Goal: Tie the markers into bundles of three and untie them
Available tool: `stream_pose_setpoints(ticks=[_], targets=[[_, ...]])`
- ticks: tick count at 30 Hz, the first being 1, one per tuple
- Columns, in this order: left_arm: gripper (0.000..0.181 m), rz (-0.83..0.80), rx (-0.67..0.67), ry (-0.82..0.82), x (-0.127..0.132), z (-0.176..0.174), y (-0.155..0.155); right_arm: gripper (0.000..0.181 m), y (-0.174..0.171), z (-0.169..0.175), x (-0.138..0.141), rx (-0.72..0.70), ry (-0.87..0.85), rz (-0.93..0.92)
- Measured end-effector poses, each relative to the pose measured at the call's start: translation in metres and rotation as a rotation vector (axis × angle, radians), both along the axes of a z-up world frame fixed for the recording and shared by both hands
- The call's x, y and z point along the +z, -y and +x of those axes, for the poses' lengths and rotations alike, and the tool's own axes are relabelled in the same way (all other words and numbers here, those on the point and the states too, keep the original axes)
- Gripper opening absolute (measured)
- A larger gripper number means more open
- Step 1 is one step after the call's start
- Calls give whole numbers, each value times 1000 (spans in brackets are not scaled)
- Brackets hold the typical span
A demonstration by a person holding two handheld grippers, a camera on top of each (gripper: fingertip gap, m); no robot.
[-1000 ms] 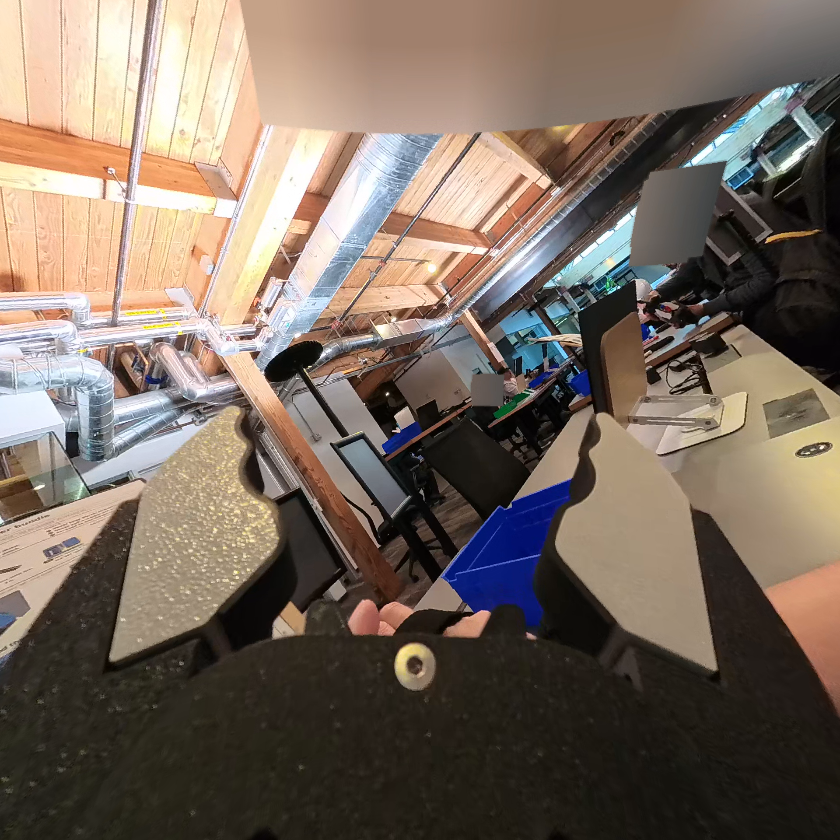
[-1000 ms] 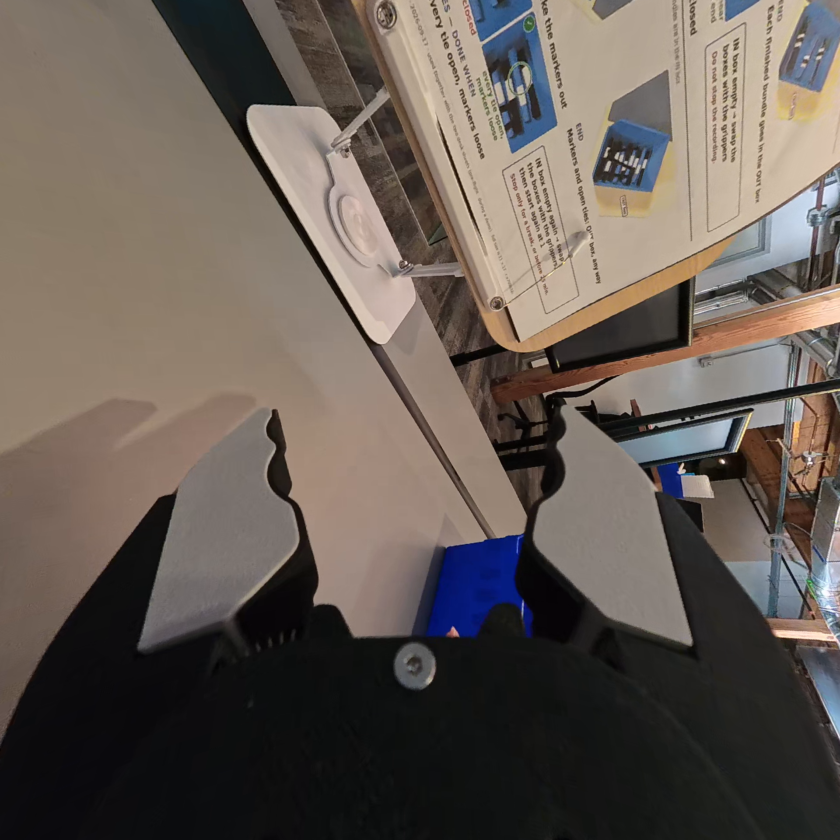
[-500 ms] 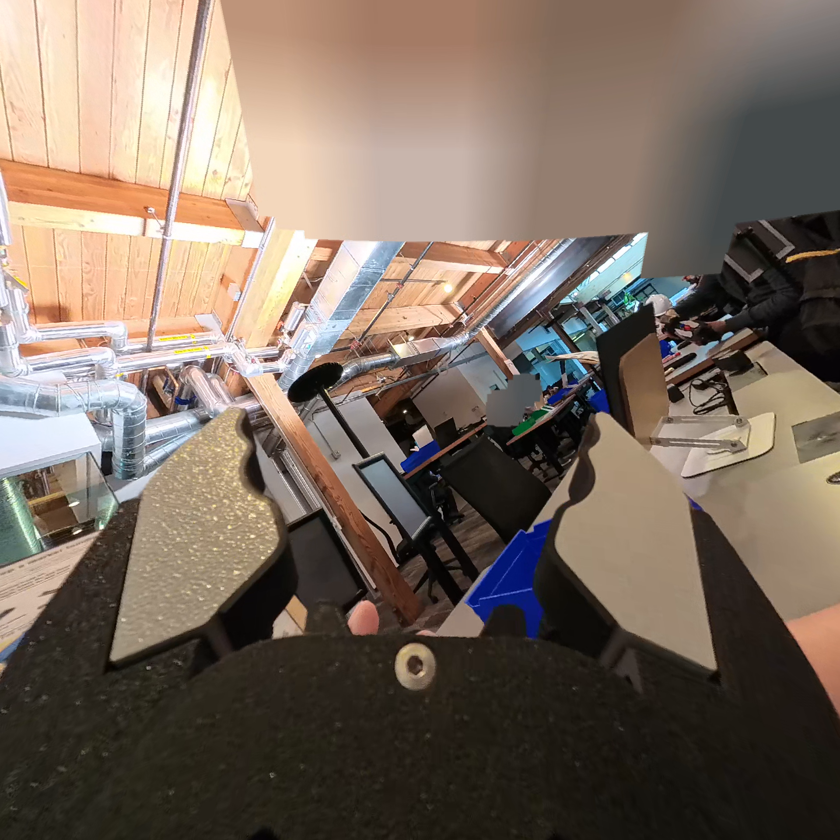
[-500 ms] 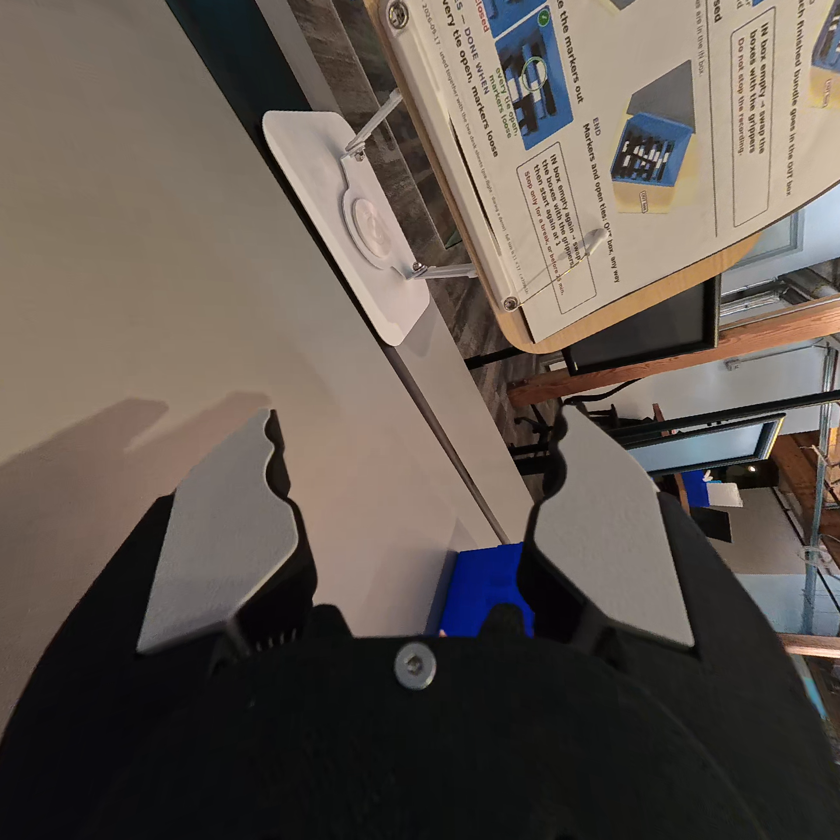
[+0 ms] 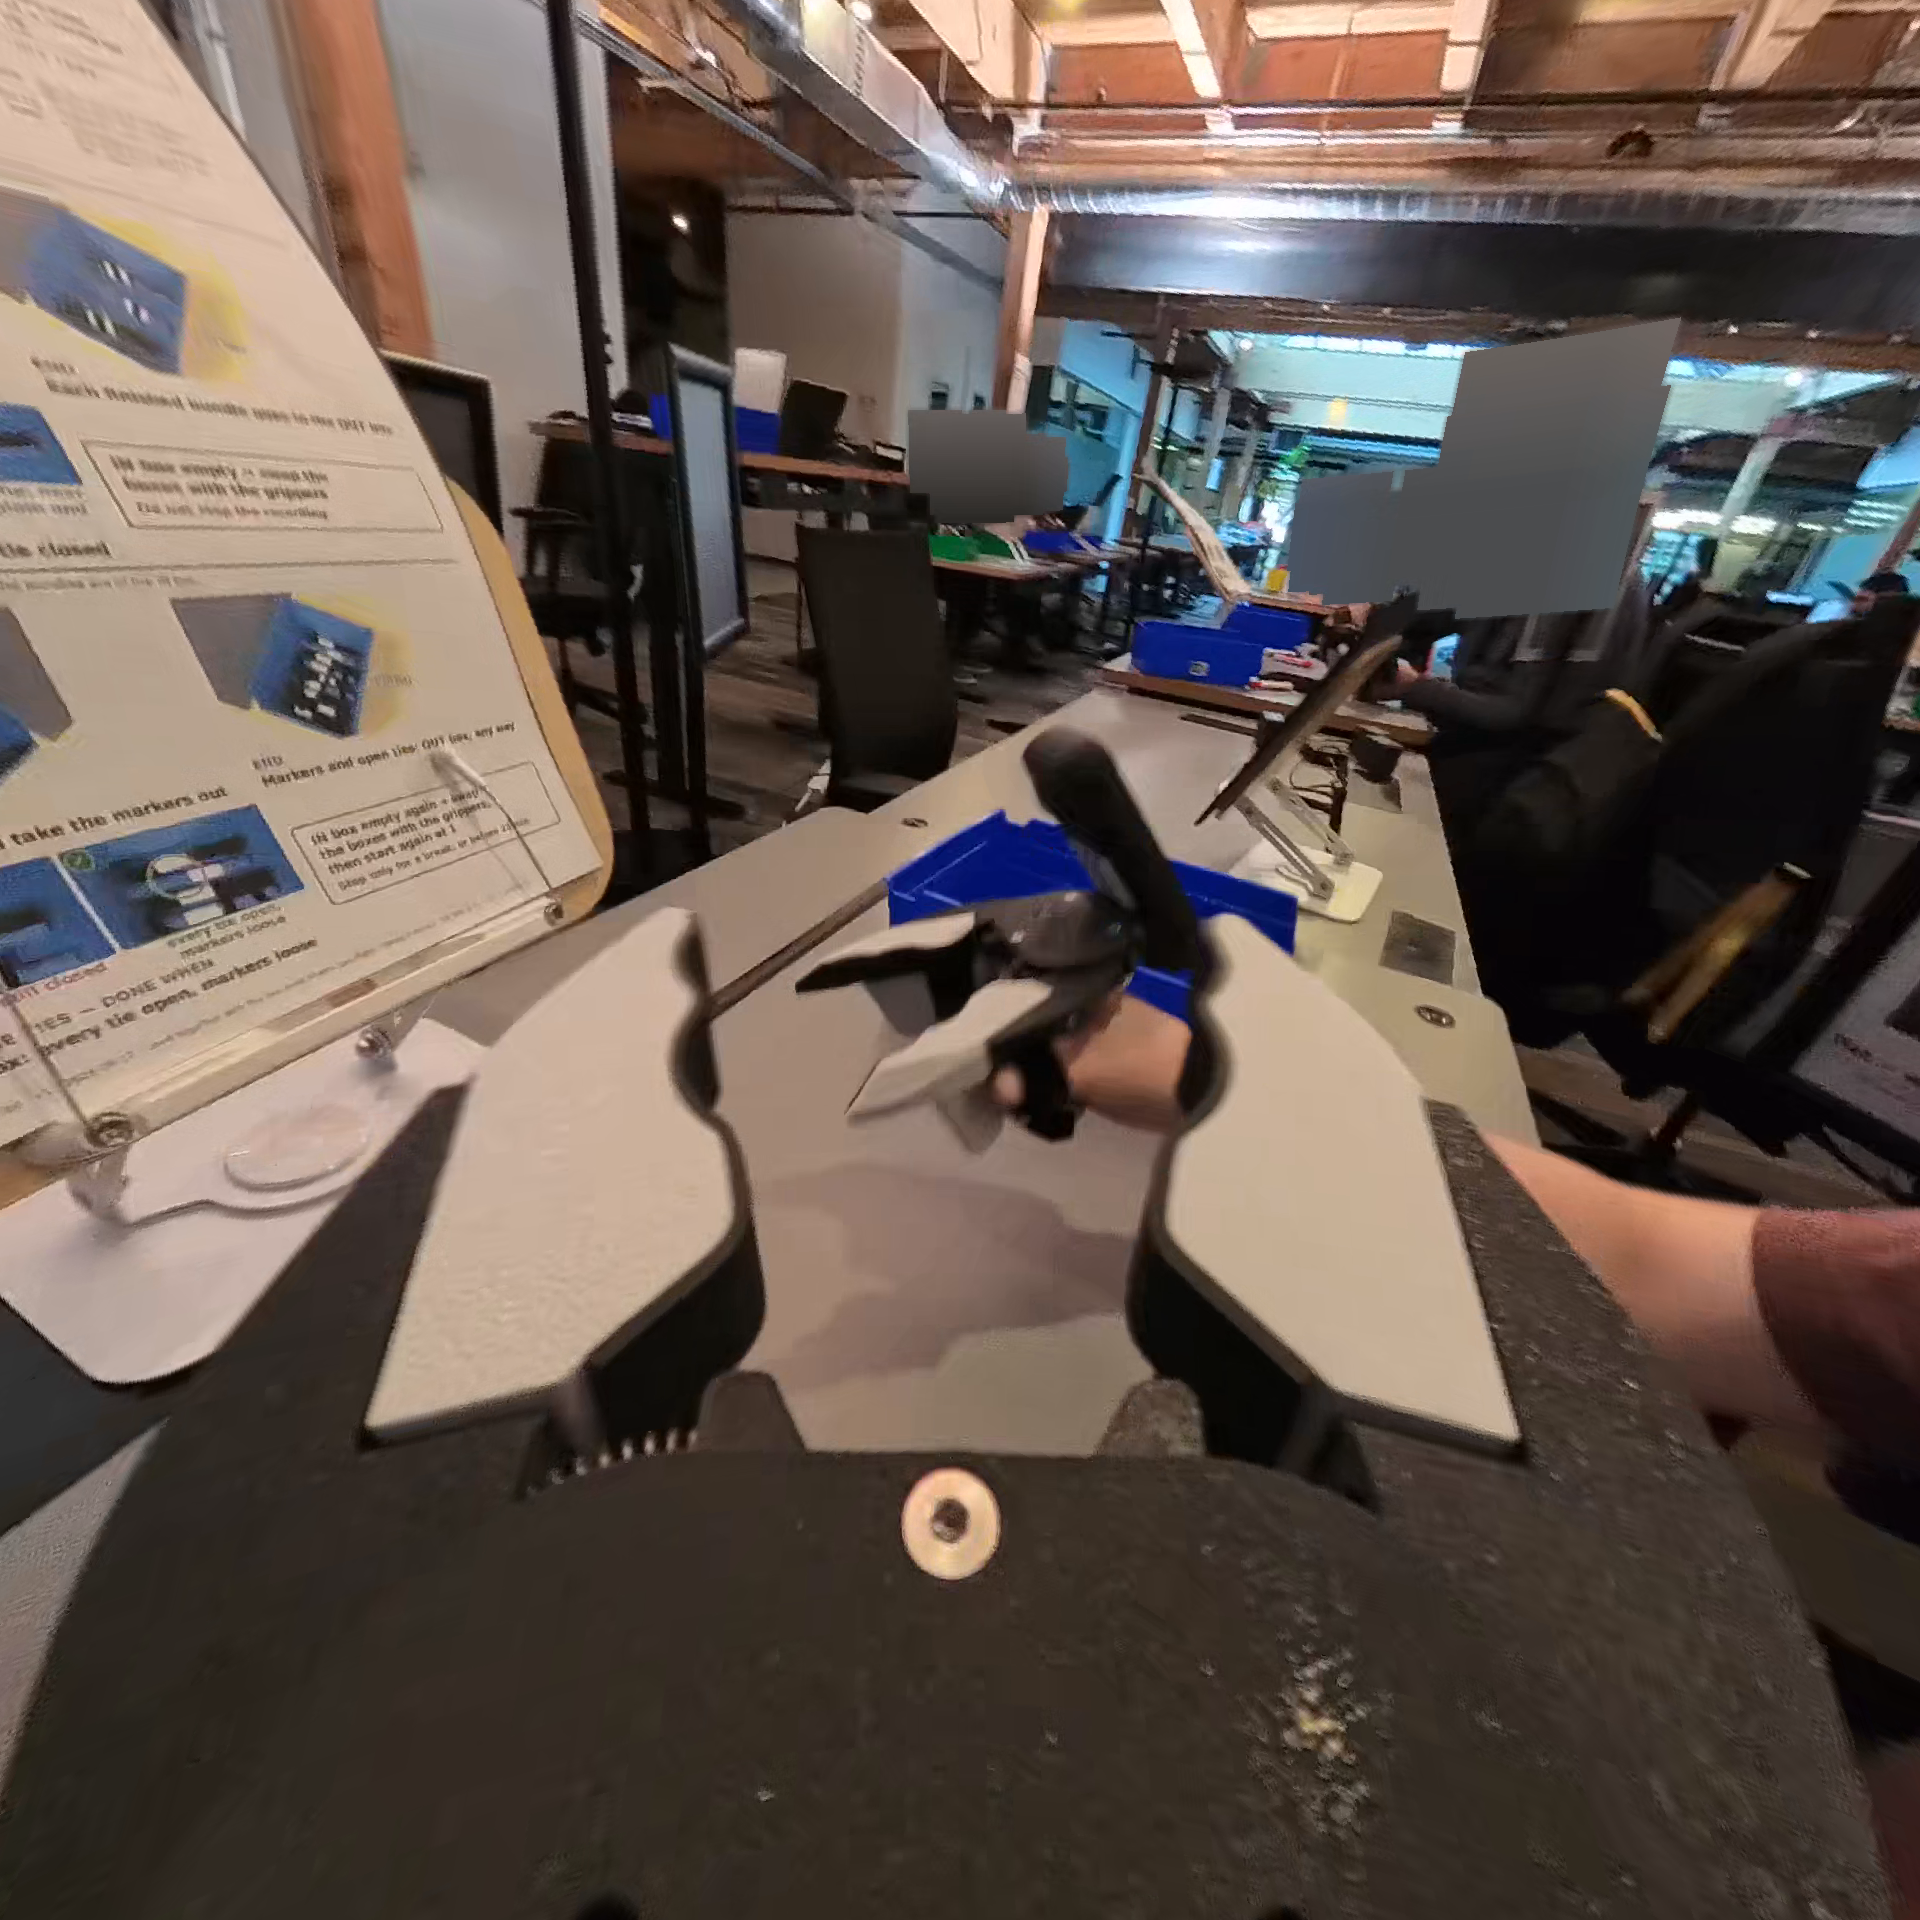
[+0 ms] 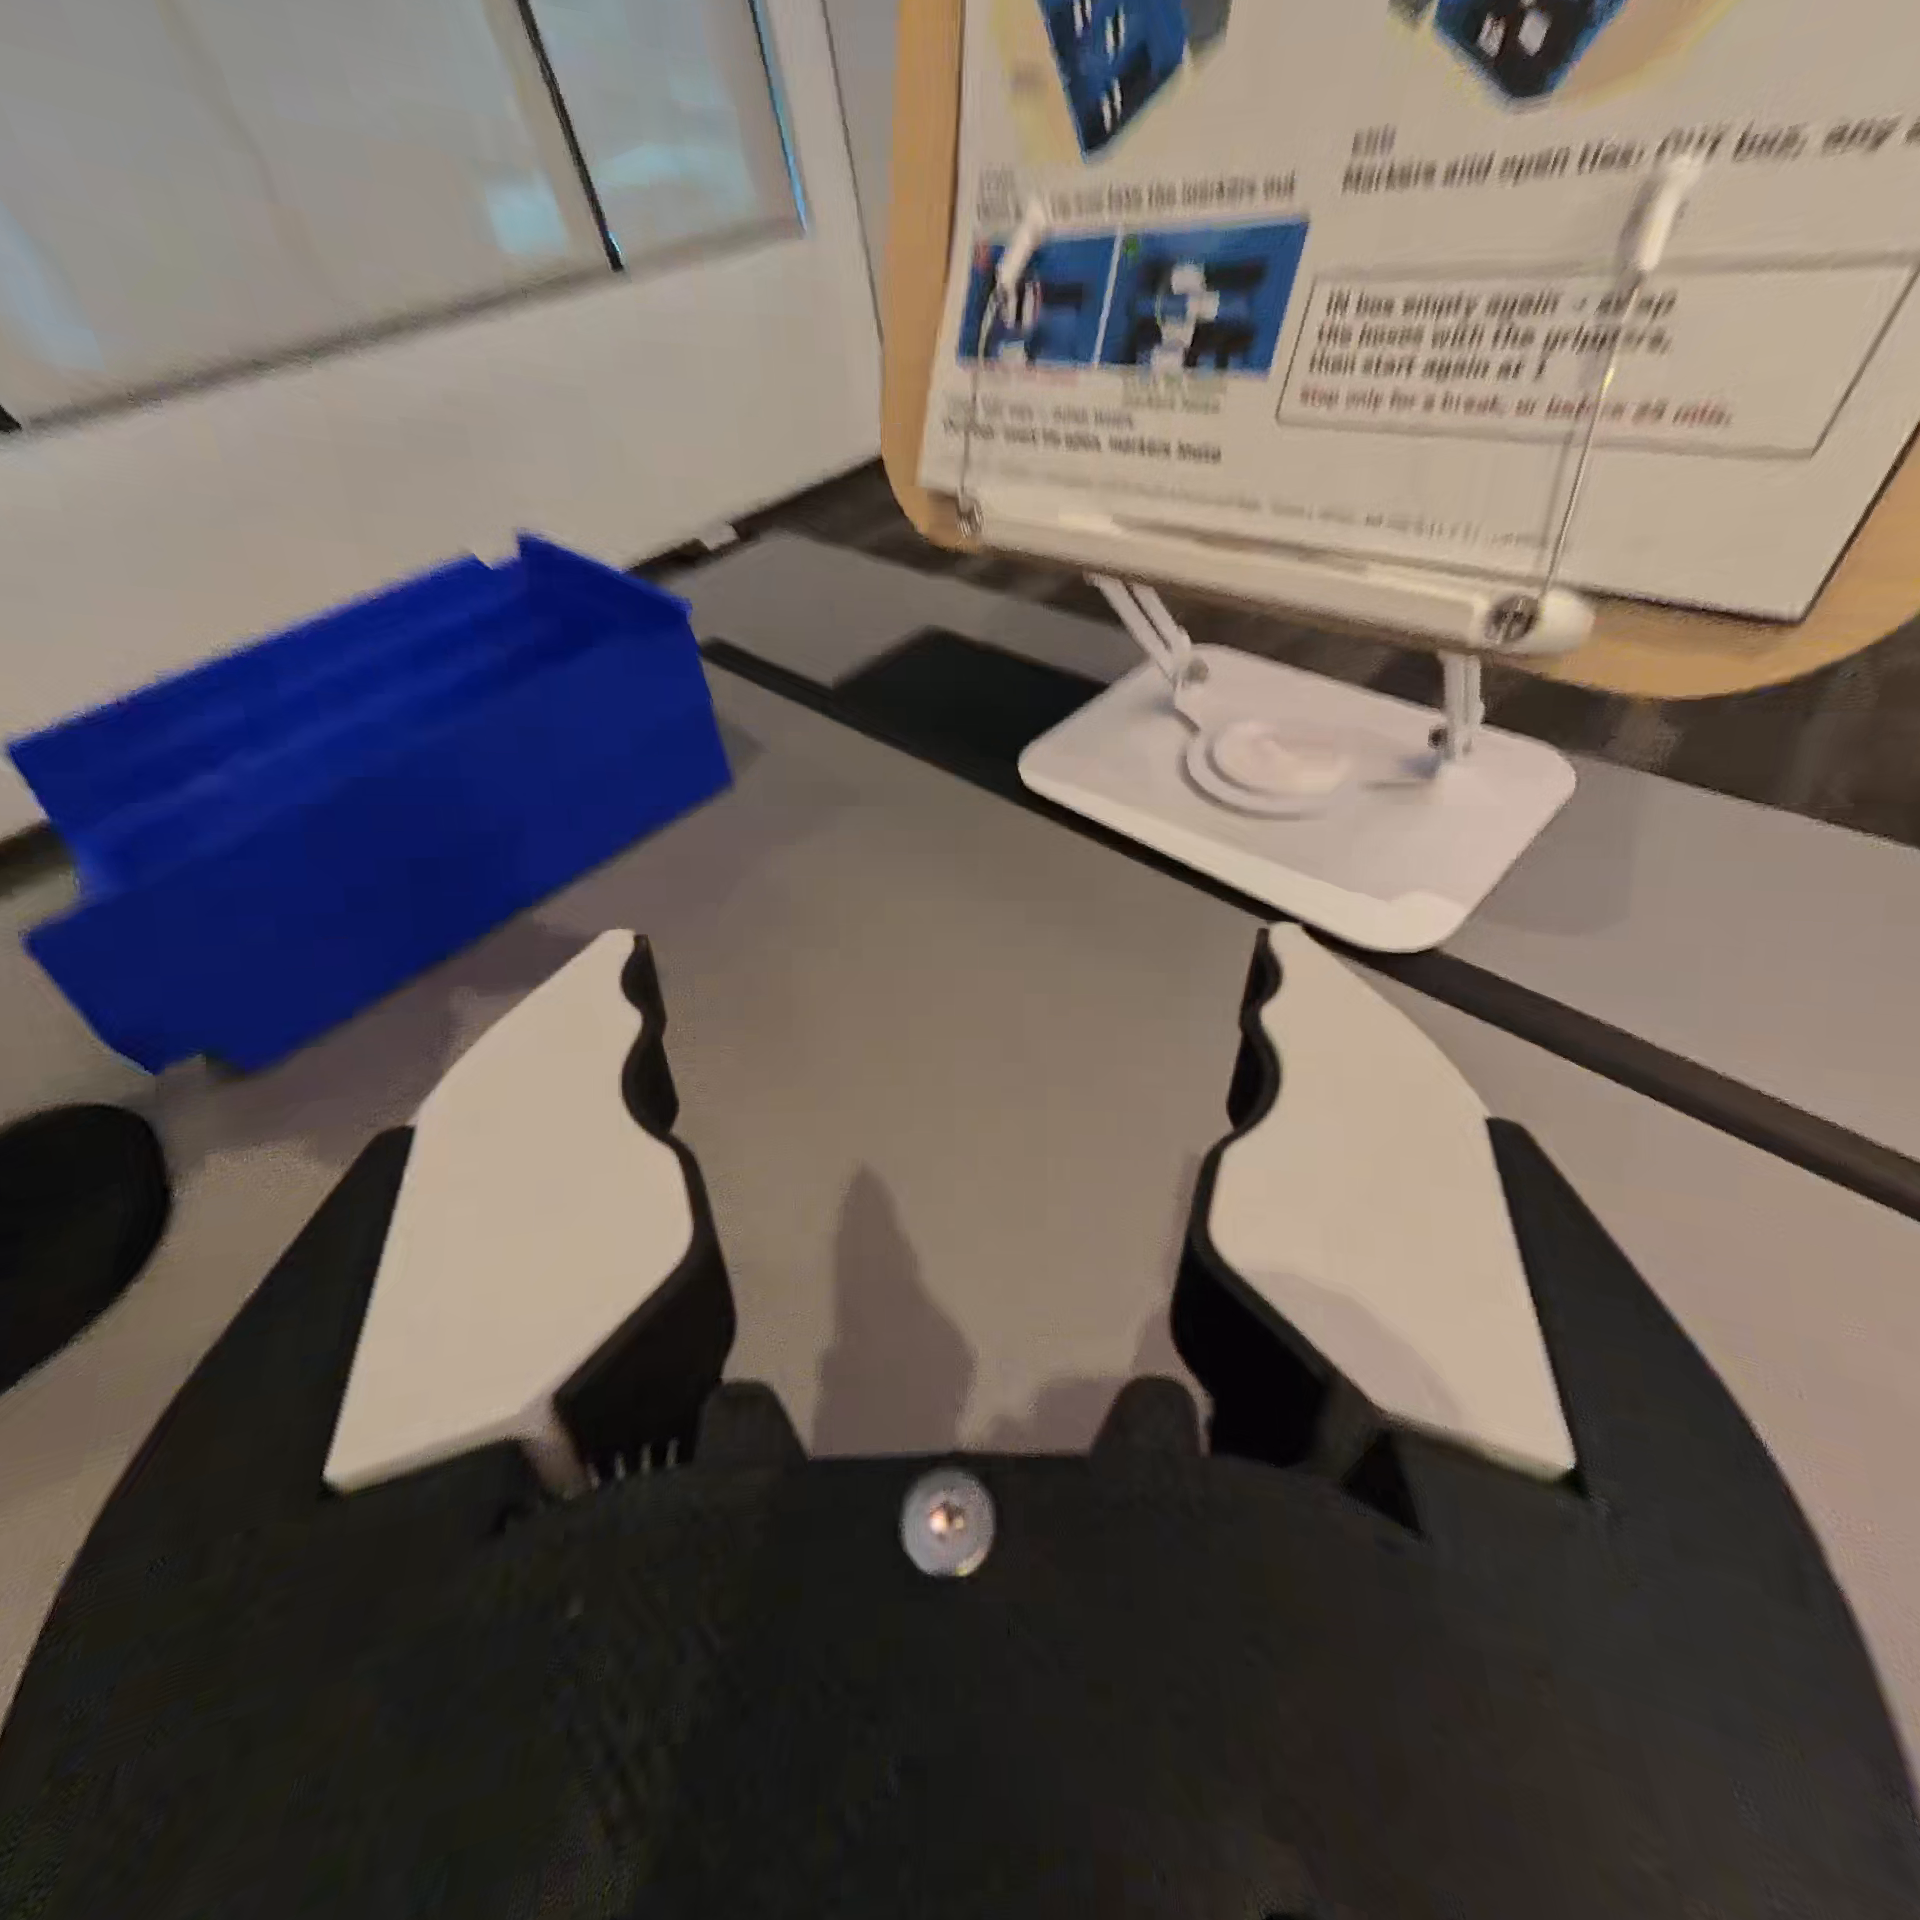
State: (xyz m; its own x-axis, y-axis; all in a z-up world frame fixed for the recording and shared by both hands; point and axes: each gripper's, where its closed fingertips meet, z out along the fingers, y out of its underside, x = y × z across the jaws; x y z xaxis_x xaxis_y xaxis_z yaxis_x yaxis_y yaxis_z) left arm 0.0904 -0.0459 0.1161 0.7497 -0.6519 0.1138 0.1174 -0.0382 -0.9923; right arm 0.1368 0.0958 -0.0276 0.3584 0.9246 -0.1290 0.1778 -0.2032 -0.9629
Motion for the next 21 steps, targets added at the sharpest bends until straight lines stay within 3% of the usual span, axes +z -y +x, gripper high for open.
stream_pose_setpoints(ticks=[3,5,11,17,21], targets=[[61,14,-4,-75,-14,-16,-5,95,0,10,26,39,-130,38],[59,9,7,-100,-18,-21,-7,67,6,16,42,85,-205,72],[46,4,1,-133,-28,-22,-12,28,33,24,78,315,-443,16],[44,-25,-4,-134,-45,-16,-25,25,38,31,96,285,-459,150],[50,-79,-33,-148,-66,5,-37,18,59,28,108,344,-474,157]])
